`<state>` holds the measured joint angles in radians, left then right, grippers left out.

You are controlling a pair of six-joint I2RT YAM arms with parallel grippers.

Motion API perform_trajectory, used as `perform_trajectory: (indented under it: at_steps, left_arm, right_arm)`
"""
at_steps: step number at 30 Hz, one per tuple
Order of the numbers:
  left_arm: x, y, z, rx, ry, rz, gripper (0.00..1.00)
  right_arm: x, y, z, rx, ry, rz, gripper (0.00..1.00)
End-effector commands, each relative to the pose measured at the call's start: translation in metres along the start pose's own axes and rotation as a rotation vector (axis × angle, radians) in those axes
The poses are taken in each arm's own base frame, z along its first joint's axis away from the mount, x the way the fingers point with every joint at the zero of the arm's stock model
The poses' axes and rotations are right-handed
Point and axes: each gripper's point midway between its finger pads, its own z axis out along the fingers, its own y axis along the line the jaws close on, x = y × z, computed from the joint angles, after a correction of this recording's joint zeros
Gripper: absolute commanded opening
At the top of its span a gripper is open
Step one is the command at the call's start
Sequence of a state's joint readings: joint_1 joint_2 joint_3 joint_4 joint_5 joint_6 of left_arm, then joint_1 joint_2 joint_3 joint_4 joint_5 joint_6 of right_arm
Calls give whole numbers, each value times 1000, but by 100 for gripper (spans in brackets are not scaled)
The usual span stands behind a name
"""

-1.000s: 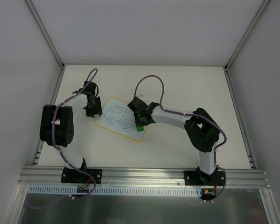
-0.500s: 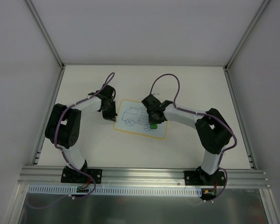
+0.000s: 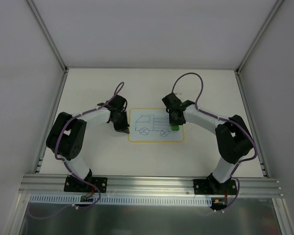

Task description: Erase the whiteboard

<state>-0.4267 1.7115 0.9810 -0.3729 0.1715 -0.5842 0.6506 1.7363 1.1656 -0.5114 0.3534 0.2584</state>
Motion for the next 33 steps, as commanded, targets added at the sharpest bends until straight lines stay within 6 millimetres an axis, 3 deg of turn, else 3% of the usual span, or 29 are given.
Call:
perform_trajectory:
  at_steps: [1, 5, 10, 11, 13, 18, 21, 23, 25, 27, 28, 29, 31, 32, 33]
  left_arm:
    - [24, 28, 1, -130, 52, -3, 0]
    - [26, 29, 4, -142, 55, 3, 0]
    - [31, 31, 8, -153, 67, 2, 0]
    - [31, 30, 8, -151, 65, 4, 0]
    - [32, 28, 8, -145, 68, 10, 0]
    - [32, 21, 7, -125, 60, 8, 0]
    - [34, 23, 7, -127, 58, 8, 0]
    - [35, 25, 6, -130, 54, 9, 0]
    - [35, 26, 5, -131, 45, 5, 0]
    - [35, 27, 5, -136, 39, -2, 0]
    - [34, 27, 5, -134, 31, -1, 0]
    - [34, 27, 5, -136, 31, -4, 0]
    - [34, 27, 5, -136, 27, -8, 0]
    - [33, 27, 5, -134, 25, -8, 0]
    - [33, 26, 5, -133, 22, -11, 0]
  right_arm:
    - [-11, -24, -3, 42, -11, 4, 0]
    - [-11, -24, 11, 51, 26, -6, 0]
    - [-1, 6, 29, -24, 117, -20, 0]
    - [-6, 18, 27, -41, 109, -27, 0]
    - [4, 34, 34, -57, 150, -55, 0]
    - [14, 110, 29, -201, 191, -93, 0]
    - [26, 131, 34, -227, 234, -102, 0]
    - [24, 125, 37, -200, 227, -93, 0]
    - [19, 103, 37, -139, 210, -82, 0]
    - [10, 70, 41, -84, 214, -18, 0]
    - [20, 49, 45, -40, 237, -4, 0]
    - [9, 25, 42, -14, 218, 46, 0]
    - [8, -8, 43, 40, 213, 86, 0]
    - [15, -35, 47, 79, 238, 113, 0]
    - [12, -46, 43, 86, 228, 132, 0]
